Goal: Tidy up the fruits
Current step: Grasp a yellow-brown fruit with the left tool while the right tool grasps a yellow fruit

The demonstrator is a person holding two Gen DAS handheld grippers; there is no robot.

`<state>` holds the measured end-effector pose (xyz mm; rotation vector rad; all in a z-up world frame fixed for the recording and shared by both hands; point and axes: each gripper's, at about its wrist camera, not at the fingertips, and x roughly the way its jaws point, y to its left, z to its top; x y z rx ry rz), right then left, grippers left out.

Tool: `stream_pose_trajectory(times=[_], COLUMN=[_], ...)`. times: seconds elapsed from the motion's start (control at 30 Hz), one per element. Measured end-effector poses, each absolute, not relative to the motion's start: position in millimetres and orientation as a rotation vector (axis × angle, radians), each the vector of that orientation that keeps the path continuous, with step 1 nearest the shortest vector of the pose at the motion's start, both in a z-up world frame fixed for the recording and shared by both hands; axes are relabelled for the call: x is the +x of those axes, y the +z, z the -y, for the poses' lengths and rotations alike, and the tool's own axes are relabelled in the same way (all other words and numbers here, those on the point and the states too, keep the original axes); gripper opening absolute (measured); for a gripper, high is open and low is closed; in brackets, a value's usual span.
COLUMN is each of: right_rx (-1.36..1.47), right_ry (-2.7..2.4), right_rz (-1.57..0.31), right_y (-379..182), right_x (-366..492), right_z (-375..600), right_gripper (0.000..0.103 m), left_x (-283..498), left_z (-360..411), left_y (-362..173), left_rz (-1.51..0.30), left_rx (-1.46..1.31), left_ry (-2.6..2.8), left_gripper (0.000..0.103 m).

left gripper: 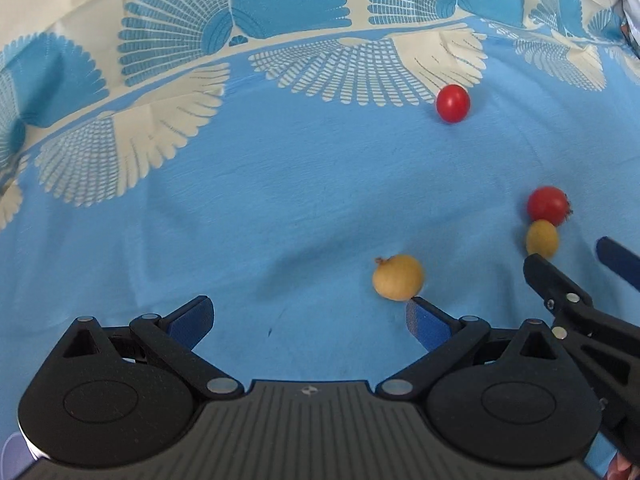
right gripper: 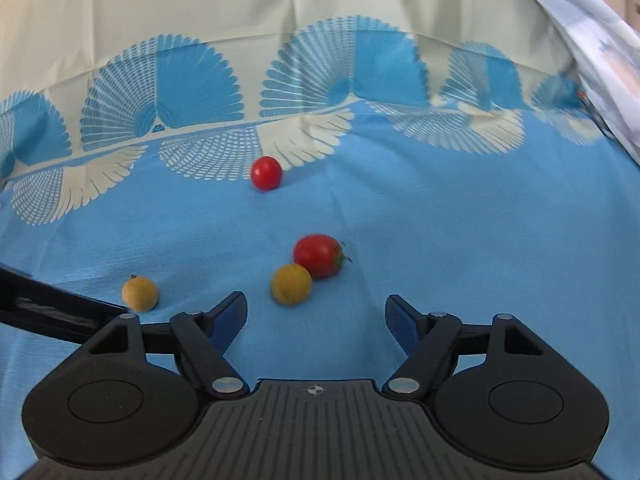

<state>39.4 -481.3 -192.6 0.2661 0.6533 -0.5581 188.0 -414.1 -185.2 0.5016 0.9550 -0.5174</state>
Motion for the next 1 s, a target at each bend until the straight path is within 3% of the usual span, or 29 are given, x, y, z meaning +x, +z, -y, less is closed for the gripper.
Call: stream_pose_trajectory(times=[0.1, 0.27, 0.33, 0.37, 0.4, 0.43, 0.47, 0.5, 0.53, 0.73, 0.83, 0.9, 0.97, 1.0], right_rx=[0.274, 0.199, 0.184, 0.189, 0.194, 0.192, 0.191, 0.203, 0.214, 0.218, 0.204, 0.186, 0.176, 0.176], right_ry=[-0.532, -0.545, -0.551, -0.553, -0.559, -0.568, -0.575, -0.576, -0.580, -0.580, -0.577, -0.578, -0.580, -0.580], right_rz=[-0.671, -0.677, -0.676, -0.676, -0.677, -0.680, -0.681, -0.677, -0.673, -0.666, -0.662, -0.660, -0.658, -0.656], right_y=[-199, -206, -206, -206, -205, -205, -204, -205, -204, -205, -207, -208, -208, -209], right_x=[51, 63, 64, 63, 62, 61, 60, 59, 58, 55, 55, 56, 57, 57], right_z=[486, 482, 481, 481, 482, 482, 482, 483, 484, 483, 483, 482, 480, 480], right_gripper=[0.060, 0.060, 0.059, 0.056, 0.044, 0.029, 0.026, 0.026, 0.026, 0.027, 0.027, 0.027, 0.027, 0.027], left_x=[196, 207, 206, 206, 205, 203, 201, 197, 195, 192, 194, 196, 198, 197], left_z=[415, 419, 422, 424, 426, 428, 431, 434, 437, 440, 444, 448, 450, 450], left_y=[-187, -186, -183, -183, -182, -181, -180, -179, -179, -181, -181, -181, -182, -182], left_rz=[-0.945, -0.951, -0.946, -0.948, -0.960, -0.971, -0.964, -0.950, -0.948, -0.957, -0.964, -0.957, -0.960, -0.959], left_rx=[0.481, 0.442, 0.427, 0.418, 0.404, 0.399, 0.408, 0.421, 0.433, 0.443, 0.448, 0.454, 0.450, 0.448], left_ry=[-0.516, -0.538, -0.564, -0.585, -0.613, -0.635, -0.647, -0.671, -0.688, -0.692, -0.686, -0.683, -0.677, -0.676], left_gripper=[0.102, 0.102, 0.097, 0.088, 0.074, 0.068, 0.054, 0.034, 0.025, 0.026, 0.033, 0.049, 0.051, 0.046])
